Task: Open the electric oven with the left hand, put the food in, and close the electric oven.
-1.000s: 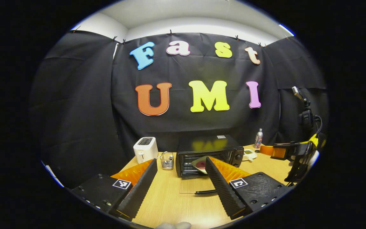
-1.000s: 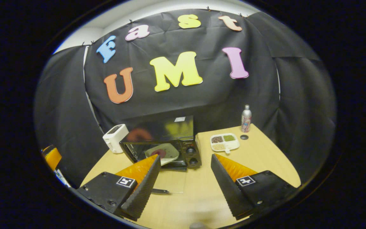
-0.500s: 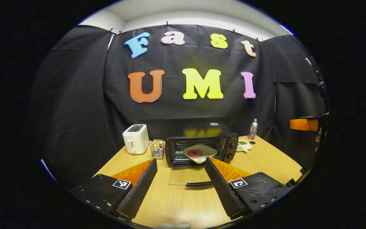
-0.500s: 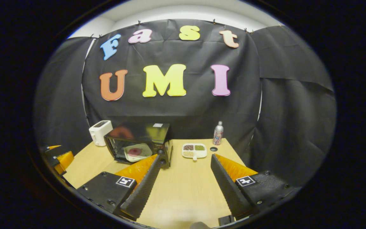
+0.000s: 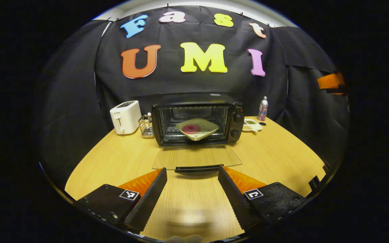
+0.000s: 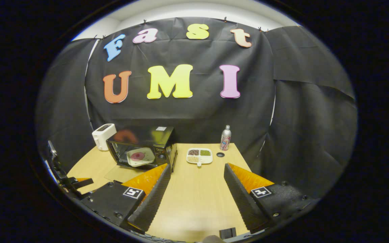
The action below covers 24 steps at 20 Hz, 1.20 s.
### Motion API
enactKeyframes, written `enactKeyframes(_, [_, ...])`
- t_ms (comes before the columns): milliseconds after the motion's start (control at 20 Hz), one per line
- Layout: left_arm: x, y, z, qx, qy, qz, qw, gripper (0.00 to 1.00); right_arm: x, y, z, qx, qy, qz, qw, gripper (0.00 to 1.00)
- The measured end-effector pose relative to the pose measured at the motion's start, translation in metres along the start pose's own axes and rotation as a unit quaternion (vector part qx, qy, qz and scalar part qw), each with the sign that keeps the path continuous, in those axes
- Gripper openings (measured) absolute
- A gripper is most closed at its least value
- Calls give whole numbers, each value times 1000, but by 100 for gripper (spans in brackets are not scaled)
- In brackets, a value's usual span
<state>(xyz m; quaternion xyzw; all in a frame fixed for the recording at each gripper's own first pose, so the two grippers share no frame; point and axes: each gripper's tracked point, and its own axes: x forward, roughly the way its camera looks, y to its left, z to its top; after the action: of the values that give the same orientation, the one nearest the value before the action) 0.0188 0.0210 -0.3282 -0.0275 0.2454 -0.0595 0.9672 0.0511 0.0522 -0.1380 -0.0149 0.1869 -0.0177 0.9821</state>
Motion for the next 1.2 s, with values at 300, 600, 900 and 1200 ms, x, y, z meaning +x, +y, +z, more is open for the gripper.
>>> enactKeyframes(300, [43,-19,-52,-3,57,-4,998,97,0,-19,-2,-14,18,-10,1000,96])
enactKeyframes(600, [86,-21,-68,-6,77,5,997,98,3,-35,-3,-7,29,-27,999,96])
enactKeyframes(900, [111,-16,-71,-2,81,9,997,97,8,-42,-12,1,48,-36,998,100])
enactKeyframes(1200, [122,-14,-65,-10,83,11,996,97,16,-37,-13,5,53,-28,998,96])
